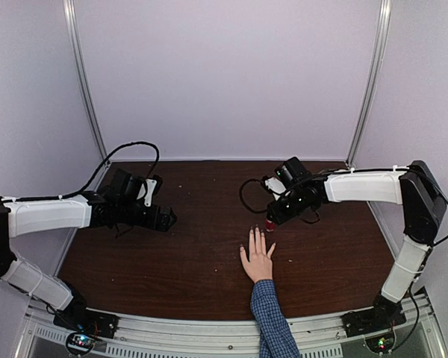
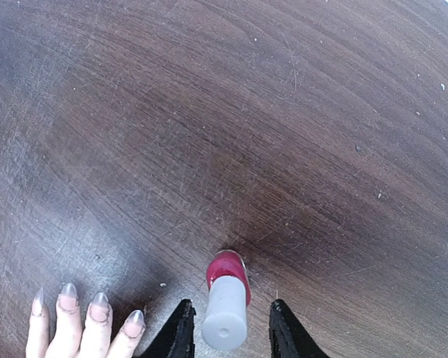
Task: Paint the nails
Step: Pick up the nail polish bottle from the center of the board.
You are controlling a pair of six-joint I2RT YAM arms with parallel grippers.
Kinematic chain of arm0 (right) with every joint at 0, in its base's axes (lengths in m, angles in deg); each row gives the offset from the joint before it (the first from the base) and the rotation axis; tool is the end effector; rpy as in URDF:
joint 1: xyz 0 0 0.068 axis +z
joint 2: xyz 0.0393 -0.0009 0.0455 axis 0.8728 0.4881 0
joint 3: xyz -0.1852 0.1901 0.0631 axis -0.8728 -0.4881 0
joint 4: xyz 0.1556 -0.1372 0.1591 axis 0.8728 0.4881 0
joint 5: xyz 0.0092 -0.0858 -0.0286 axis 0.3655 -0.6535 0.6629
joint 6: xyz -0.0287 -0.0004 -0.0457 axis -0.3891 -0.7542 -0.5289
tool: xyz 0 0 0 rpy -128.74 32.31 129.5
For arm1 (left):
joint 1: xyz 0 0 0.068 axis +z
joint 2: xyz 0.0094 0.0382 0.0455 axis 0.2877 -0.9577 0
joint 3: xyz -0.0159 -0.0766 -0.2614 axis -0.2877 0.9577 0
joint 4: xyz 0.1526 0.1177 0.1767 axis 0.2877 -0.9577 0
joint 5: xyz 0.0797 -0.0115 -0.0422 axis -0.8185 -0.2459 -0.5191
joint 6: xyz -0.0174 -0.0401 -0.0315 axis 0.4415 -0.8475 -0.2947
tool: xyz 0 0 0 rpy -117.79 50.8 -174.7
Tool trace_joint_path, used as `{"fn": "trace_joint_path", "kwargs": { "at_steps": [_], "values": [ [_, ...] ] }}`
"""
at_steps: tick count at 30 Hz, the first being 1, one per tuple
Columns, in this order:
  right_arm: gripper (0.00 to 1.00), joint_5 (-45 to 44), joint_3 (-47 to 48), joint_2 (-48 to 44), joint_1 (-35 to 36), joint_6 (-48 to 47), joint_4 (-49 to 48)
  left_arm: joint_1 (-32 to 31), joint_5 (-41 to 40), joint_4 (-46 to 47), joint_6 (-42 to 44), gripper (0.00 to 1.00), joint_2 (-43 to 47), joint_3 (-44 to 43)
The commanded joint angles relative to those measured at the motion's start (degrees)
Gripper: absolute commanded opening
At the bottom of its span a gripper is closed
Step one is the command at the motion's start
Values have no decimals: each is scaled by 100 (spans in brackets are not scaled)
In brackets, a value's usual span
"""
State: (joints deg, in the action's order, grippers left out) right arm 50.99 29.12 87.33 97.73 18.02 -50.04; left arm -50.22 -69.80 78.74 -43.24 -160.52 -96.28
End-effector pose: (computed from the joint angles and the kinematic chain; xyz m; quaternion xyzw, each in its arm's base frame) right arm 0.2931 0.2250 0.1985 -0.2720 0.9173 0.1504 0.2489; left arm 0.2367 -0.1567 0.2107 0.0927 0.9166 -0.1812 0.3441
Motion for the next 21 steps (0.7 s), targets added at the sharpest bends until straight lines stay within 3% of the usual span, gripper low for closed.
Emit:
{"fn": "trace_joint_path", "kwargs": {
  "at_steps": [1, 6, 11, 21],
  "values": [
    [34, -205, 165, 115, 20, -102, -6, -25, 207, 258, 77, 98, -87, -95],
    [25, -209, 206, 133, -6, -130, 25, -25, 227, 284, 77, 98, -93, -76],
    [23, -158, 191, 104, -20, -168, -9, -25, 278, 367, 68, 98, -91, -24],
    [9, -89, 263, 72, -16, -256, 58, -25, 300, 430, 94, 98, -100, -8]
  ]
}}
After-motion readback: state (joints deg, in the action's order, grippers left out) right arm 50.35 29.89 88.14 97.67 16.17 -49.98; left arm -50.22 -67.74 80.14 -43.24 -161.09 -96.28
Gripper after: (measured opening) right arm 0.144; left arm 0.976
